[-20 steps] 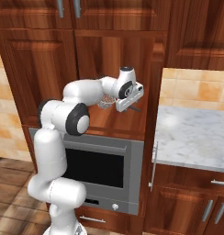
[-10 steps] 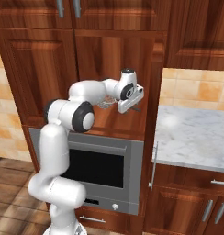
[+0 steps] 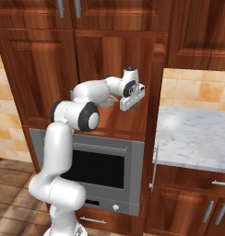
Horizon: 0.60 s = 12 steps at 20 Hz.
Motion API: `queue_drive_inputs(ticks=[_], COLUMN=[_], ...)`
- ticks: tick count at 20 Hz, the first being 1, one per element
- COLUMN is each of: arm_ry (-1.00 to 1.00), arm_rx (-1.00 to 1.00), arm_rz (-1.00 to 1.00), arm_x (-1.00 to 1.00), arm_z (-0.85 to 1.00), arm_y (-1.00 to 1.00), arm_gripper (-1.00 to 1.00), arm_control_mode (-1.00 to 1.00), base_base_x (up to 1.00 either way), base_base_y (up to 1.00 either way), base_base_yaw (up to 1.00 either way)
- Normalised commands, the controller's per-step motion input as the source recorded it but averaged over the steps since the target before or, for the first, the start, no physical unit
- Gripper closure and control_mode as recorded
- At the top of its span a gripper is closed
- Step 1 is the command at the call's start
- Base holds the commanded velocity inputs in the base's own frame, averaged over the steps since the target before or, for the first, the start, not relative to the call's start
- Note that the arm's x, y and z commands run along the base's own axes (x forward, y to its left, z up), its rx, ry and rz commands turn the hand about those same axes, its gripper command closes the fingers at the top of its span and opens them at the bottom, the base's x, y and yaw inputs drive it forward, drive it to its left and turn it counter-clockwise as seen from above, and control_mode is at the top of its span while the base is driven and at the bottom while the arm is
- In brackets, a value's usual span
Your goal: Open the cabinet and setup a tea strainer by placing it in the bowl upright.
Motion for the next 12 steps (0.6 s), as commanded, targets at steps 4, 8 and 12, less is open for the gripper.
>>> queue_drive_inputs(ticks=[4, 8, 12], arm_ry=[0.06, 0.0, 0.0], arm_rx=[0.0, 0.0, 0.0], arm_rz=[0.02, 0.06, 0.06], arm_x=[0.12, 0.0, 0.0], arm_z=[-0.23, -0.23, -0.11], arm_y=[0.0, 0.0, 0.0], arm_gripper=[-1.0, -1.0, -1.0], arm_control_mode=[-1.0, -1.0, -1.0], base_base_x=[0.0, 0.0, 0.0], base_base_y=[0.0, 0.0, 0.0], base_base_yaw=[0.0, 0.0, 0.0])
